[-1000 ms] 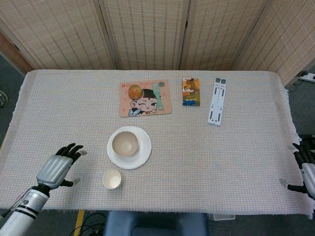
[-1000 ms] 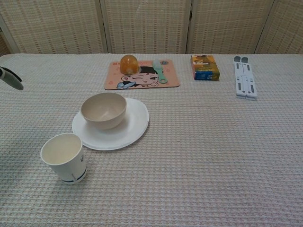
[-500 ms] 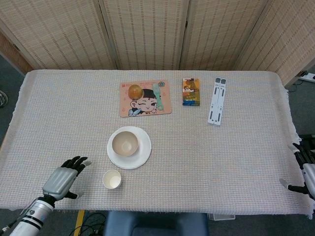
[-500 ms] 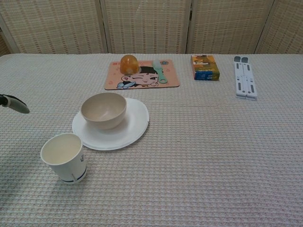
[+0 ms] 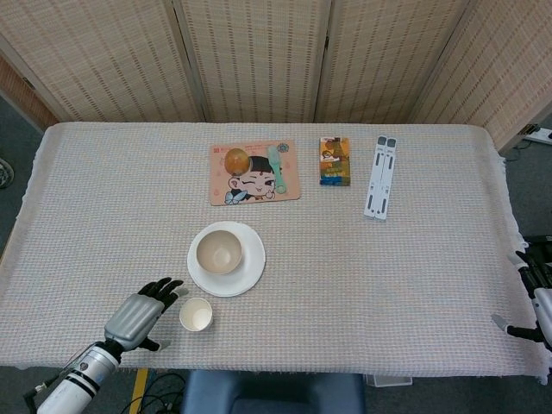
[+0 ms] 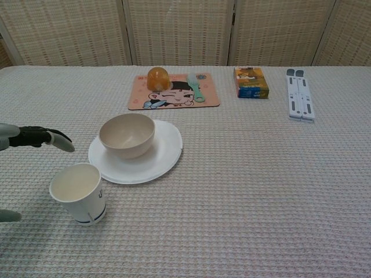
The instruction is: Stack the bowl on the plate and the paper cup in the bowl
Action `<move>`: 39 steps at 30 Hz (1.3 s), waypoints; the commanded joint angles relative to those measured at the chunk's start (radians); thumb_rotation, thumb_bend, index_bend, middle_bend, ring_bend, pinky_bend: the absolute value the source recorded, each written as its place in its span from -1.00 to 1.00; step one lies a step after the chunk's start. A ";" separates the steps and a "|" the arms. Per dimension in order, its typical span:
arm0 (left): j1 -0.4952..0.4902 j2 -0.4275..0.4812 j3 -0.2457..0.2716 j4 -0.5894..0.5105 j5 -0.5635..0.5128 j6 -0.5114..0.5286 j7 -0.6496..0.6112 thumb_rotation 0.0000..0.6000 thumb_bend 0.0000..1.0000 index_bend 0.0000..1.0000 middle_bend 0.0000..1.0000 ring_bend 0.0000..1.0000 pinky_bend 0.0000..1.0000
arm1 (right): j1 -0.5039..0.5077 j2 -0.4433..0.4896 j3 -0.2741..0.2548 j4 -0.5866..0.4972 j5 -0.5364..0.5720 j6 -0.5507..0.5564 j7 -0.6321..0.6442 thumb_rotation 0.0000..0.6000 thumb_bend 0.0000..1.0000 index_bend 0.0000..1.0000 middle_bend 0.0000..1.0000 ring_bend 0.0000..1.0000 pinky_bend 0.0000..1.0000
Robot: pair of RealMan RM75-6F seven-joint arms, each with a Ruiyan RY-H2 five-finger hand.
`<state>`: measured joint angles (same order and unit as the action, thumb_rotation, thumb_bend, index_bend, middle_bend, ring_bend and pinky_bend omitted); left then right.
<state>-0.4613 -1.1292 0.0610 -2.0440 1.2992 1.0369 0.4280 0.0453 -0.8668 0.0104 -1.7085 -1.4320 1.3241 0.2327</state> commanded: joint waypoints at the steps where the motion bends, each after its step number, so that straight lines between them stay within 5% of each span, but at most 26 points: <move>1: -0.009 -0.010 -0.004 0.009 0.004 -0.011 -0.004 1.00 -0.61 -0.68 -0.81 -1.00 -0.68 | 0.000 0.000 0.000 0.000 0.001 0.000 -0.001 1.00 -0.59 -1.00 -1.00 -1.00 -1.00; 17: -0.105 -0.043 -0.042 0.063 -0.036 -0.126 -0.022 1.00 -0.62 -0.67 -0.81 -1.00 -0.68 | -0.002 -0.002 0.003 -0.003 0.012 0.004 -0.012 1.00 -0.59 -1.00 -1.00 -1.00 -1.00; 39: -0.144 -0.063 -0.038 0.110 -0.047 -0.153 -0.066 1.00 -0.62 -0.50 -0.81 -1.00 -0.68 | 0.001 -0.006 0.009 -0.005 0.027 -0.003 -0.025 1.00 -0.59 -1.00 -1.00 -1.00 -1.00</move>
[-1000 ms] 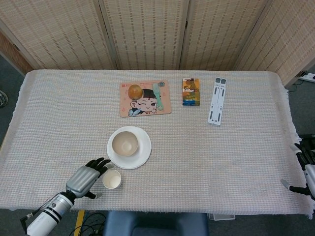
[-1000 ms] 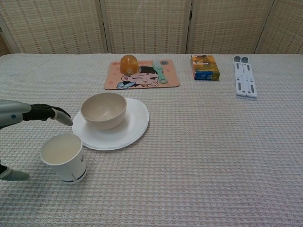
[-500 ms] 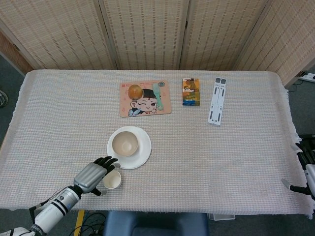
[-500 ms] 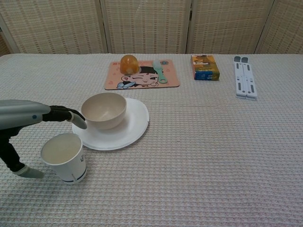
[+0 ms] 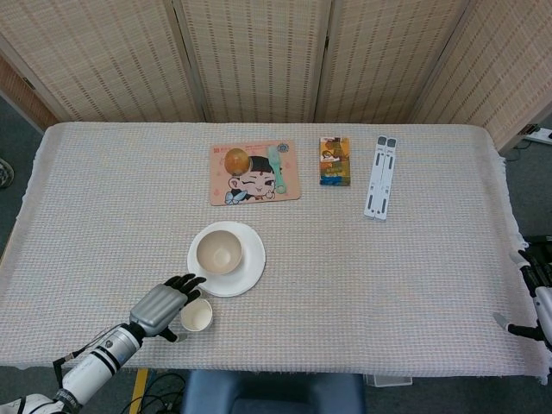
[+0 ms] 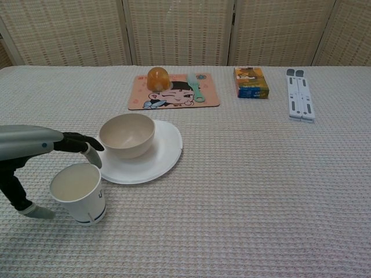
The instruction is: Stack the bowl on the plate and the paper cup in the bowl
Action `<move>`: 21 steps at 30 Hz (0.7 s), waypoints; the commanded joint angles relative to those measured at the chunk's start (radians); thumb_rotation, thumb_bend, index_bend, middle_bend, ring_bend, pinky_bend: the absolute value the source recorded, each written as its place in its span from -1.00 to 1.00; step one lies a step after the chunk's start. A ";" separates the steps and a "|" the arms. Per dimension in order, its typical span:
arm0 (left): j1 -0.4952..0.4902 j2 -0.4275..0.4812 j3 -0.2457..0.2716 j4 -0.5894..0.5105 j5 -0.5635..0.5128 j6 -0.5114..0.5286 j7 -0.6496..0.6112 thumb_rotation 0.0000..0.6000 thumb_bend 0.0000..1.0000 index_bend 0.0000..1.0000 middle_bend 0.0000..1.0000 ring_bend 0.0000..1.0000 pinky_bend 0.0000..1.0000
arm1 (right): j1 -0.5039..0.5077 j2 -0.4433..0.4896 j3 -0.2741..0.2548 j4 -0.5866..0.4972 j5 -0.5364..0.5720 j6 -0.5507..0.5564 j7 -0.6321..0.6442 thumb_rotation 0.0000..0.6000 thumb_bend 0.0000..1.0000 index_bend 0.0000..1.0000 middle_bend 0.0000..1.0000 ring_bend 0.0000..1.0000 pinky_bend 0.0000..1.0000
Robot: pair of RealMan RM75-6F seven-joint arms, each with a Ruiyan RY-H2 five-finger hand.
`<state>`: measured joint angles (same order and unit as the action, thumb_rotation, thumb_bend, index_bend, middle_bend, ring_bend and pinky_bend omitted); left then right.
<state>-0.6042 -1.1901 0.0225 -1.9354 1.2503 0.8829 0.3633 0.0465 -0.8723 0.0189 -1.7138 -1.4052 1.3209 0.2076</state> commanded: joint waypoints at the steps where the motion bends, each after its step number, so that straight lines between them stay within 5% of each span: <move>1: -0.003 -0.004 -0.001 0.001 0.003 0.001 -0.001 1.00 -0.62 -0.50 -0.81 -1.00 -0.68 | 0.000 0.000 0.000 0.000 0.000 0.001 0.000 1.00 -0.59 -1.00 -1.00 -1.00 -1.00; 21: -0.053 -0.045 -0.015 0.026 -0.027 -0.020 0.014 1.00 -0.62 -0.34 -0.81 -1.00 -0.68 | -0.007 0.005 0.000 0.009 -0.012 0.014 0.027 1.00 -0.59 -1.00 -1.00 -1.00 -1.00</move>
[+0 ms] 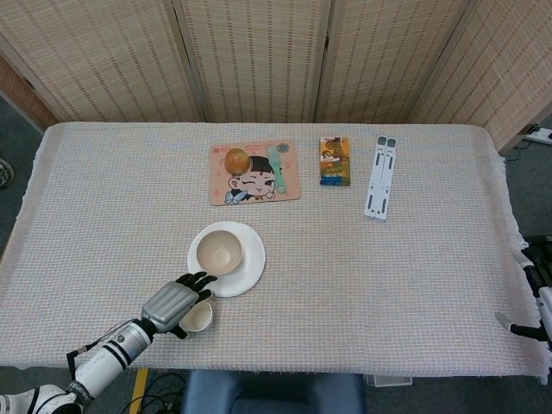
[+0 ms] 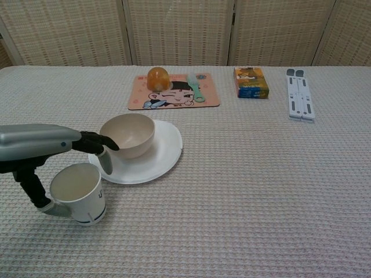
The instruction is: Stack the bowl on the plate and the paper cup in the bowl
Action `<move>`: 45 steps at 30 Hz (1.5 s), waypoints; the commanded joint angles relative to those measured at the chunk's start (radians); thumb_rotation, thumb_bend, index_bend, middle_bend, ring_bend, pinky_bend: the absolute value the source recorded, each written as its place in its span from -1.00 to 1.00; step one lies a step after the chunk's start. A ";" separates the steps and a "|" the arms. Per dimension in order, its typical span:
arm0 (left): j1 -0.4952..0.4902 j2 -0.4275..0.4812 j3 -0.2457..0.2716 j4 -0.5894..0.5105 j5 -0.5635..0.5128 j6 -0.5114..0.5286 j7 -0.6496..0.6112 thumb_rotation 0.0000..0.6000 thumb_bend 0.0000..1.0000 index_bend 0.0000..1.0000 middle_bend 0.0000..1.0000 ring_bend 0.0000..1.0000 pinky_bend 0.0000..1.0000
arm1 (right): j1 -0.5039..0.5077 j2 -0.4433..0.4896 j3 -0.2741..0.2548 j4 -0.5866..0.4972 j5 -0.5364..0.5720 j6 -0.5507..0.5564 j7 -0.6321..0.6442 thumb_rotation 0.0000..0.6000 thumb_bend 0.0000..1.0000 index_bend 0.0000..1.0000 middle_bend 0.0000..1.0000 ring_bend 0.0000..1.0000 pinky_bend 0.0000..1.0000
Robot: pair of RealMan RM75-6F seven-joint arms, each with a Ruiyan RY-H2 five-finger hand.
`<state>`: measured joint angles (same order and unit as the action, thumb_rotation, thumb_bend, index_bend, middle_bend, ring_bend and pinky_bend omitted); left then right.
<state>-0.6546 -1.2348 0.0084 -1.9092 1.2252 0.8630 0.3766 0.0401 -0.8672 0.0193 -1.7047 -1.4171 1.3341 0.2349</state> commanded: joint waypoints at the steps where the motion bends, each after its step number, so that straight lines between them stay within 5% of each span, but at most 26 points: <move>1: -0.004 -0.001 -0.001 -0.001 -0.003 -0.001 0.002 1.00 -0.62 -0.33 -0.81 -1.00 -0.68 | 0.000 0.000 0.000 0.000 0.000 0.001 0.000 1.00 -0.59 -1.00 -1.00 -1.00 -1.00; 28: -0.006 0.081 0.005 -0.095 -0.023 0.087 0.111 1.00 -0.62 -0.11 -0.81 -1.00 -0.68 | 0.007 -0.005 -0.001 -0.006 0.005 -0.014 -0.023 1.00 -0.59 -1.00 -1.00 -1.00 -1.00; 45: -0.108 0.177 -0.121 -0.176 -0.158 0.079 0.140 1.00 -0.62 -0.07 -0.81 -1.00 -0.68 | 0.014 -0.010 0.007 -0.008 0.032 -0.029 -0.040 1.00 -0.59 -1.00 -1.00 -1.00 -1.00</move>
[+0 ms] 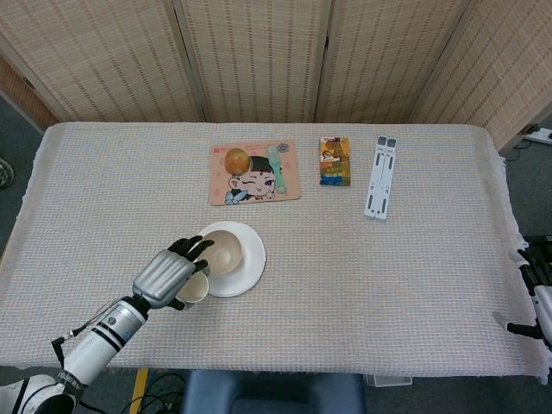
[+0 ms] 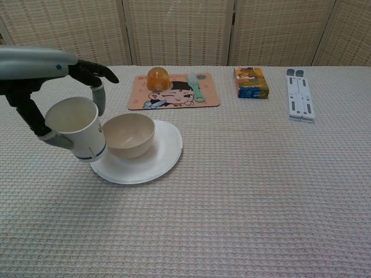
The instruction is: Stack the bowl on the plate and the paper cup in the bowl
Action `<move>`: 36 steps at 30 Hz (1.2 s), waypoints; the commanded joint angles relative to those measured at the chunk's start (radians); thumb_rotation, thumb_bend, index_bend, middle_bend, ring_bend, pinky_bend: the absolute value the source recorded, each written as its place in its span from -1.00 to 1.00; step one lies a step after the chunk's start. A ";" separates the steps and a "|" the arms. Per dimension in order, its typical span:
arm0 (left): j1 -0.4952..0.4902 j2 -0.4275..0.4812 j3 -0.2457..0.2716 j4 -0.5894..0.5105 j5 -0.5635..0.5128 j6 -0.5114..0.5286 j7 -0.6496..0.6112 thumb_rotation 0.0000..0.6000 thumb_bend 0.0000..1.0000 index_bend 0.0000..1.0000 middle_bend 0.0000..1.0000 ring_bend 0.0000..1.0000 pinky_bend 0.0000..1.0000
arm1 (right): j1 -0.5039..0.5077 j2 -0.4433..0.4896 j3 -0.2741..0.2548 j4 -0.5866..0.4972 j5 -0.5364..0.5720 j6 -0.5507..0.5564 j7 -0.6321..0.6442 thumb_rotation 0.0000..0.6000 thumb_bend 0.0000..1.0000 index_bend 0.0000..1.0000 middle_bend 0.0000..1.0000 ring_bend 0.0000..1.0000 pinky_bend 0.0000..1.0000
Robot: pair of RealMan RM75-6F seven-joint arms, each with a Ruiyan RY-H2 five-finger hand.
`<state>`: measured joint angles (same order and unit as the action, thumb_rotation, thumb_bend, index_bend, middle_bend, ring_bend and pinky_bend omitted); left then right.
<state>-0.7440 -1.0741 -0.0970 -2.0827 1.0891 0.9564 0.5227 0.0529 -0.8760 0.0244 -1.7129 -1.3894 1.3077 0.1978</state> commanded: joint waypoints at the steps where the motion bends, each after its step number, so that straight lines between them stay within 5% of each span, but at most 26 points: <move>1: -0.025 0.022 -0.021 -0.002 -0.032 -0.020 -0.008 1.00 -0.62 -0.07 -0.81 -1.00 -0.68 | 0.002 -0.001 0.002 0.000 0.006 -0.004 -0.004 1.00 -0.59 -1.00 -1.00 -1.00 -1.00; 10: -0.091 -0.002 -0.058 0.044 -0.075 -0.074 -0.052 1.00 -0.62 -0.06 -0.81 -1.00 -0.68 | 0.009 -0.003 0.007 -0.003 0.026 -0.020 -0.015 1.00 -0.59 -1.00 -1.00 -1.00 -1.00; 36: -0.238 -0.182 -0.087 0.437 -0.050 -0.288 -0.288 1.00 -0.62 -0.03 -0.81 -1.00 -0.68 | 0.018 0.005 0.036 0.035 0.103 -0.065 0.043 1.00 -0.59 -1.00 -1.00 -1.00 -1.00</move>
<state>-0.9737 -1.2396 -0.1863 -1.6690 1.0251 0.6835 0.2540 0.0706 -0.8713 0.0597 -1.6792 -1.2877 1.2436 0.2403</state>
